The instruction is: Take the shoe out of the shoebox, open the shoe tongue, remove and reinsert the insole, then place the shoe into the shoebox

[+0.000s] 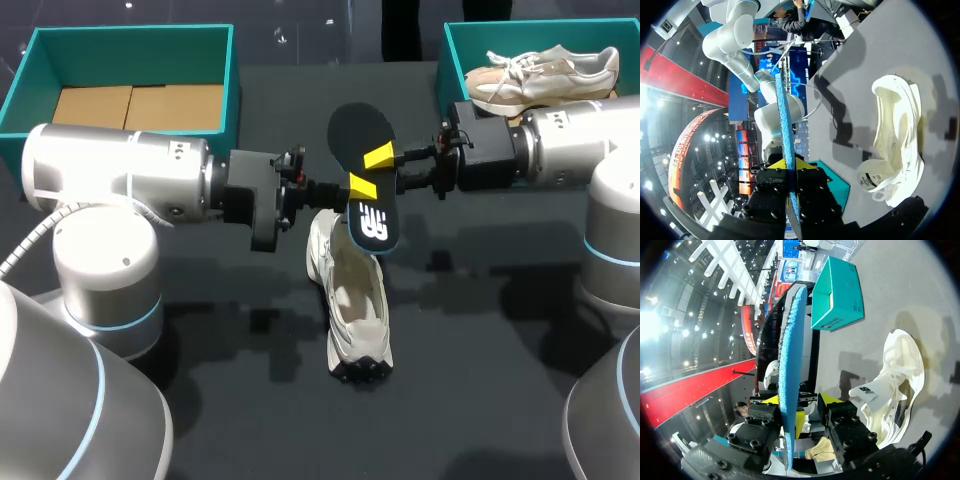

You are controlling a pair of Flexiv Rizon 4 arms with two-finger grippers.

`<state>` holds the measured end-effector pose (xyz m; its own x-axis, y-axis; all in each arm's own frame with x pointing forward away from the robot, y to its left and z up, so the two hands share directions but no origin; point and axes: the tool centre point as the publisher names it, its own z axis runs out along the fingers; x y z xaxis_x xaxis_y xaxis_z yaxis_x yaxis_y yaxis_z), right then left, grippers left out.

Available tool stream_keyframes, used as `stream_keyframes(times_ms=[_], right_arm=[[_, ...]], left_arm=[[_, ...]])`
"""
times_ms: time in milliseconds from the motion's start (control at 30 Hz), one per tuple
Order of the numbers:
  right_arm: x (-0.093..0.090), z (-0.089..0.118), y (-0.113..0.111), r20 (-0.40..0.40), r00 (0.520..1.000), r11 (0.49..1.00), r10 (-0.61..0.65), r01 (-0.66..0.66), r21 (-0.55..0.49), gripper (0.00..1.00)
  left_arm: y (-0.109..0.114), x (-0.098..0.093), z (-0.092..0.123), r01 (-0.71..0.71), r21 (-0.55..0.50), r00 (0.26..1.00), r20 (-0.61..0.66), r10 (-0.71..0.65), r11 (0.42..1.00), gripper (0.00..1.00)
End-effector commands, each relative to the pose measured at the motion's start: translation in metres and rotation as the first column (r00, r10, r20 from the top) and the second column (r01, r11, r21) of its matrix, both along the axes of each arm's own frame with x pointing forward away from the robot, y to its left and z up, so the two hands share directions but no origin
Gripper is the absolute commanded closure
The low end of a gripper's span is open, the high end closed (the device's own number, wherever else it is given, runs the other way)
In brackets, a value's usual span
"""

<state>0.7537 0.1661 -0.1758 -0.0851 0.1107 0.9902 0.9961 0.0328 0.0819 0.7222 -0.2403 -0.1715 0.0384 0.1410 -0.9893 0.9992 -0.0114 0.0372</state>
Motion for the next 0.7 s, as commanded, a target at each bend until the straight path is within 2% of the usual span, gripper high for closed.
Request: stream_keyframes(times_ms=[33, 133, 167, 233, 267, 300, 500, 533, 567, 600, 633, 700], right_arm=[[0.004, -0.001, 0.004, -0.002, 1.0, 1.0, 0.01, -0.01, 0.0, 0.62], [0.005, -0.001, 0.005, -0.004, 1.0, 1.0, 0.014, -0.014, 0.0, 0.62], [0.005, -0.001, 0.005, -0.005, 1.0, 1.0, 0.015, -0.015, 0.001, 0.66], [0.005, -0.001, 0.006, -0.006, 1.0, 1.0, 0.015, -0.015, 0.003, 0.76], [0.005, -0.001, 0.006, -0.006, 1.0, 1.0, 0.016, -0.016, 0.004, 0.91], [0.005, -0.001, 0.007, -0.006, 1.0, 1.0, 0.017, -0.017, 0.005, 1.0], [0.005, -0.002, 0.008, -0.008, 1.0, 1.0, 0.02, -0.02, 0.01, 1.0], [0.005, -0.003, 0.008, -0.008, 1.0, 1.0, 0.02, -0.02, 0.011, 1.0], [0.004, -0.003, 0.007, -0.008, 1.0, 1.0, 0.02, -0.02, 0.013, 1.0], [0.004, -0.004, 0.007, -0.008, 1.0, 1.0, 0.019, -0.019, 0.013, 1.0], [0.003, -0.004, 0.006, -0.008, 1.0, 1.0, 0.018, -0.018, 0.014, 1.0], [0.002, -0.005, 0.005, -0.006, 1.0, 1.0, 0.018, -0.018, 0.017, 1.0]], left_arm=[[-0.005, 0.0, -0.002, -0.006, 0.003, 1.0, 0.006, 0.006, 1.0, 1.0], [-0.005, 0.001, -0.002, -0.009, 0.005, 1.0, 0.008, 0.009, 1.0, 1.0], [-0.006, 0.001, -0.003, -0.01, 0.006, 1.0, 0.009, 0.01, 1.0, 1.0], [-0.006, 0.001, -0.003, -0.013, 0.008, 1.0, 0.012, 0.013, 1.0, 1.0], [-0.007, 0.001, -0.004, -0.014, 0.008, 1.0, 0.014, 0.014, 1.0, 1.0], [-0.007, 0.001, -0.004, -0.016, 0.008, 1.0, 0.014, 0.016, 1.0, 1.0], [-0.007, 0.003, -0.005, -0.025, 0.005, 1.0, 0.014, 0.025, 1.0, 1.0], [-0.005, 0.004, -0.003, -0.026, 0.004, 1.0, 0.01, 0.026, 1.0, 0.96], [-0.003, 0.004, -0.002, -0.026, 0.003, 1.0, 0.007, 0.026, 1.0, 0.67], [0.0, 0.004, 0.0, -0.025, 0.003, 1.0, 0.006, 0.025, 1.0, 0.22], [0.004, 0.005, 0.001, -0.026, 0.003, 1.0, 0.004, 0.026, 1.0, 0.0], [0.014, 0.009, 0.003, -0.032, 0.003, 0.999, -0.005, 0.032, 0.999, 0.0]])
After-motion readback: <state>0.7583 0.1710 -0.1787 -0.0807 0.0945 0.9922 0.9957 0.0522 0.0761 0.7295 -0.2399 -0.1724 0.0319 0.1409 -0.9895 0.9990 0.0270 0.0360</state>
